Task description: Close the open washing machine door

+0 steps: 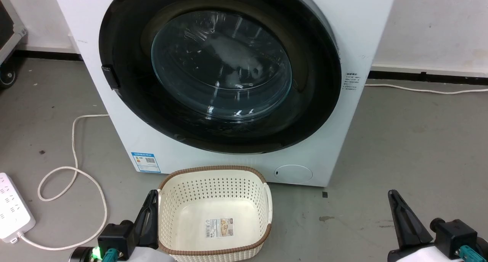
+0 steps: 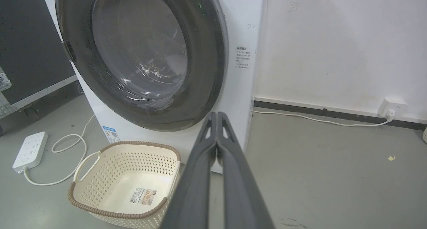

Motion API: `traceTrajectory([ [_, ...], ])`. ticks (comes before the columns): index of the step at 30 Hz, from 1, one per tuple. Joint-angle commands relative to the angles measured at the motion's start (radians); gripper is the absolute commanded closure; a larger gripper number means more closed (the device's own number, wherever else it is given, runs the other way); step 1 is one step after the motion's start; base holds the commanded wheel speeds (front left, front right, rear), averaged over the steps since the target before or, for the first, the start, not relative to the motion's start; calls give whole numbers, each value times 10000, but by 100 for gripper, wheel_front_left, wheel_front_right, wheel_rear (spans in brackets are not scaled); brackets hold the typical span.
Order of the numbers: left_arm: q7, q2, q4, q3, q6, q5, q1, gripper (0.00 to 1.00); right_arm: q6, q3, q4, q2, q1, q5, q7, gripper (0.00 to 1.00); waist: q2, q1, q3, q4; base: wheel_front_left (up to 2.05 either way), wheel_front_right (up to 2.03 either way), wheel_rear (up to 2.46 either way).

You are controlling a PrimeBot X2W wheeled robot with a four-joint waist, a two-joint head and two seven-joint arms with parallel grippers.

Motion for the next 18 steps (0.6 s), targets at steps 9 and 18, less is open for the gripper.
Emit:
traceTrajectory([
  [9,215,-7,-97,63,77,183,-197,100,-3,84,-129,19,-232,-145,221,100,-1,-1,20,-17,0,0,0],
  [18,440,-10,-170,104,122,291,-252,100,-4,160,-191,23,-309,-215,447,100,-1,-1,45,-38,0,0,0],
])
